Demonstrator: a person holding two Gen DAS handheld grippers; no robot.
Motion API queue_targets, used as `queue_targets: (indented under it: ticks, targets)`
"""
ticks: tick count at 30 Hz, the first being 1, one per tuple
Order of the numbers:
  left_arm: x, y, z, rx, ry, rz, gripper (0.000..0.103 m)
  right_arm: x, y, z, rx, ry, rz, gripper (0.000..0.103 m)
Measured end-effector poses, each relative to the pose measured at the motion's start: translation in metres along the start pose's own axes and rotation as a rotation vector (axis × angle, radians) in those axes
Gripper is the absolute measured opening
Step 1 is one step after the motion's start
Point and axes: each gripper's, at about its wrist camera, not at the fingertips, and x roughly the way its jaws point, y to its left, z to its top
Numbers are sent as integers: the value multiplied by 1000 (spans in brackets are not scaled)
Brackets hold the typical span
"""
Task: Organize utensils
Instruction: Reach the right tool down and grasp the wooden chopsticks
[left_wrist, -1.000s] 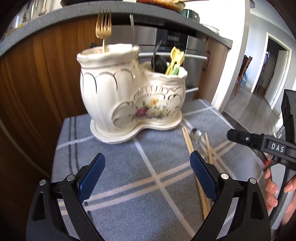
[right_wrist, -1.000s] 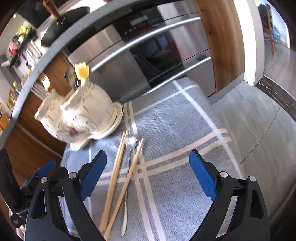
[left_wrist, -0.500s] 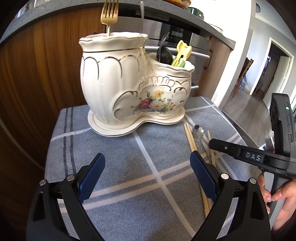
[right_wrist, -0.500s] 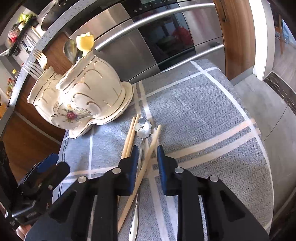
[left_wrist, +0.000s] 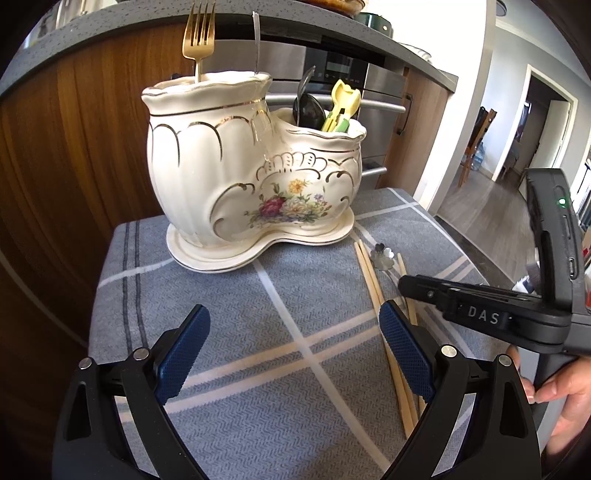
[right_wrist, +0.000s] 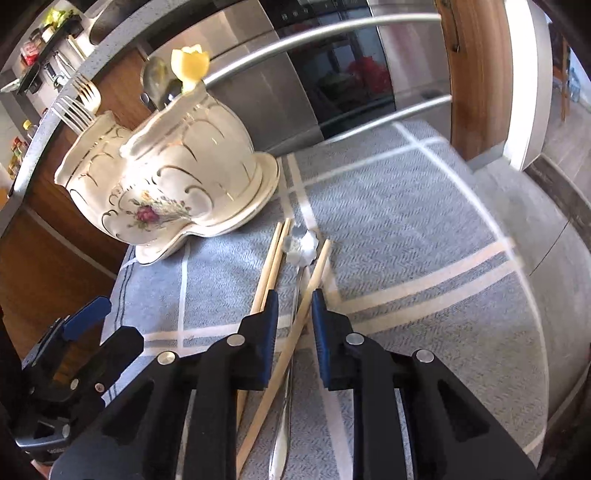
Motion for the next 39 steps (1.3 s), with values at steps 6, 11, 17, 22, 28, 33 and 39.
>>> queue_targets:
  ticks: [6, 11, 17, 22, 28, 33, 39]
  targets:
    - [0, 2, 0, -18, 2, -10, 92, 3, -5, -3, 21, 16, 0, 19]
    - [-4, 2, 0, -4, -8, 1, 92, -10, 3, -10, 1, 40, 42, 19]
    - [-9, 8, 1, -26, -17, -5, 92, -22, 9, -24, 15, 96, 85, 19]
    - [-14, 8, 2, -28, -27, -10, 92, -23, 9, -35, 34, 144, 93, 19]
    - [-21, 8, 2, -35, -40, -17, 92, -22, 14, -45, 30, 172, 83, 19]
    - [-26, 6, 1, -23, -45, -19, 92, -20, 22, -47, -5, 143, 35, 19]
    - [-28, 9, -1, -27, -48, -15, 92, -13, 33, -45, -91, 89, -49, 11]
